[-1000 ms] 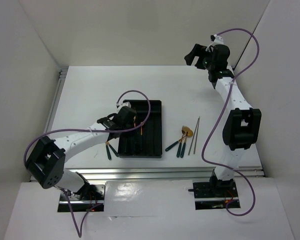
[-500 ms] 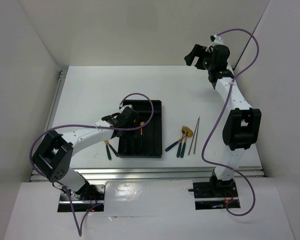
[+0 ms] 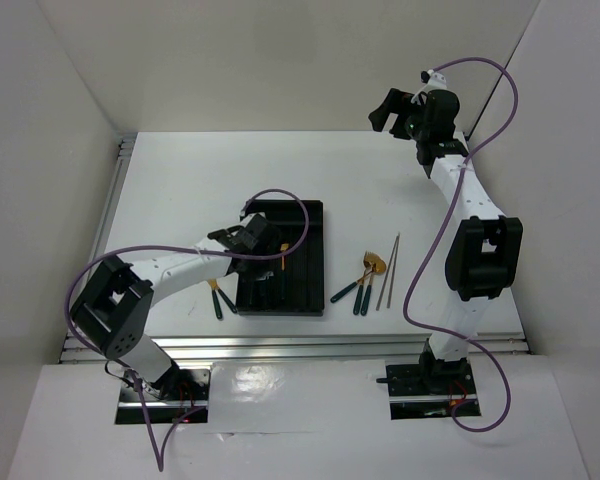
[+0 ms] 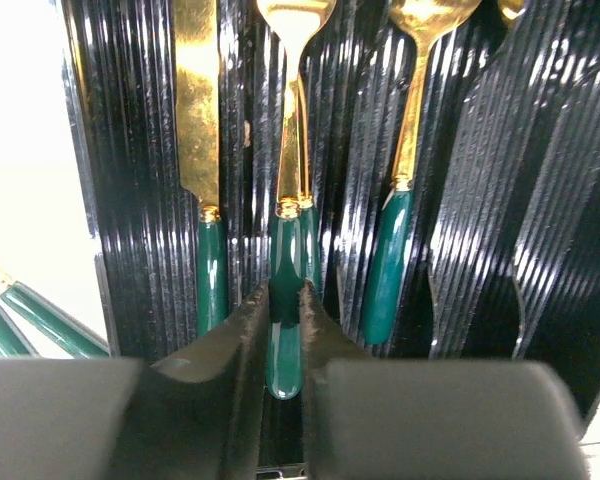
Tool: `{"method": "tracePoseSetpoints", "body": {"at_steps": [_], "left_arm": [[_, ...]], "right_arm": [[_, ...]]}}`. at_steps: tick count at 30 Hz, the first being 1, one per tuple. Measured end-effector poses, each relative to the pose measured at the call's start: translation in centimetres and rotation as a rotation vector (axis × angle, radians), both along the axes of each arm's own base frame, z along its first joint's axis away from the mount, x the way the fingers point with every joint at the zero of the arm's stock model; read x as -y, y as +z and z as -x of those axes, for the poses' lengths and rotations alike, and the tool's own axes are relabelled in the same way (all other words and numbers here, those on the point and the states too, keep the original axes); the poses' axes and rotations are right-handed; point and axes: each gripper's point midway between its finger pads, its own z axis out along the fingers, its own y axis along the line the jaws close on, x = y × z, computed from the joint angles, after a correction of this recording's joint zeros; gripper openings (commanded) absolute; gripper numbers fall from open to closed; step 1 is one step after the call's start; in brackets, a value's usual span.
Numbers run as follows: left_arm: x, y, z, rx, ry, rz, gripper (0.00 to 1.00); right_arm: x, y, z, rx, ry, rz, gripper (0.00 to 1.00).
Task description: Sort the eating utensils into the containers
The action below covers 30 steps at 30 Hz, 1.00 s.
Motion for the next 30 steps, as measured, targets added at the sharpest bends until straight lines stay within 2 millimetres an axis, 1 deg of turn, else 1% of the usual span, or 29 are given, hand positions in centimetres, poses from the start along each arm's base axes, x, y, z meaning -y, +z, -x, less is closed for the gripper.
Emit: {"method": "tracePoseSetpoints", "body": {"at_steps": [3,4,5,10,12,15,18,19,20,22,24,25,26,27,29,30], "left_arm": [[0.0,0.2,-0.2,0.007,0.001,0.000,0.29],[0.0,0.2,-0.2,0.007,0.002,-0.002,0.33],[0.0,0.3,-0.3,0.009,0.003,-0.002,0.35],[0.1,0.9,-0.8,0.030,0.005,-0.003,0.39],[0.1,1.3,-0.9,0.037,0.007,-0.007,0.44],[-0.2,2.7,-1.2,0.065,0.002,-0.008,0.50],[-0.7,5.0,-1.7,0.124,0.008,0.018,0.60],[-1.1,5.8,-1.9,0.145,0.013,0.027,0.66],[-1.6,6.8,-2.3,0.170,0.027,0.043,0.69],[-3.2,8.7,-3.2,0.223,0.078,0.072,0.71],[-5.5,9.8,-3.9,0.260,0.140,0.082,0.75],[-6.5,10.0,-3.9,0.270,0.161,0.083,0.76],[-7.7,10.0,-3.9,0.274,0.190,0.079,0.80],[-8.7,9.7,-3.7,0.272,0.217,0.074,0.80],[-10.3,8.4,-2.7,0.246,0.255,0.058,0.81],[-10.7,7.6,-2.1,0.225,0.270,0.052,0.81]], "right_arm": [[0.0,0.0,0.0,0.000,0.000,0.000,1.00],[0.0,0.0,0.0,0.000,0.000,0.000,1.00],[0.0,0.0,0.0,0.000,0.000,0.000,1.00],[0.0,0.0,0.0,0.000,0.000,0.000,1.00],[0.0,0.0,0.0,0.000,0.000,0.000,1.00],[0.0,0.0,0.0,0.000,0.000,0.000,1.00],[0.0,0.0,0.0,0.000,0.000,0.000,1.00],[0.0,0.0,0.0,0.000,0.000,0.000,1.00],[0.0,0.0,0.0,0.000,0.000,0.000,1.00],[0.0,0.0,0.0,0.000,0.000,0.000,1.00],[0.0,0.0,0.0,0.000,0.000,0.000,1.00],[0.0,0.0,0.0,0.000,0.000,0.000,1.00],[0.0,0.0,0.0,0.000,0.000,0.000,1.00],[0.0,0.0,0.0,0.000,0.000,0.000,1.00],[0.0,0.0,0.0,0.000,0.001,0.000,1.00],[0.0,0.0,0.0,0.000,0.001,-0.001,1.00]]}}
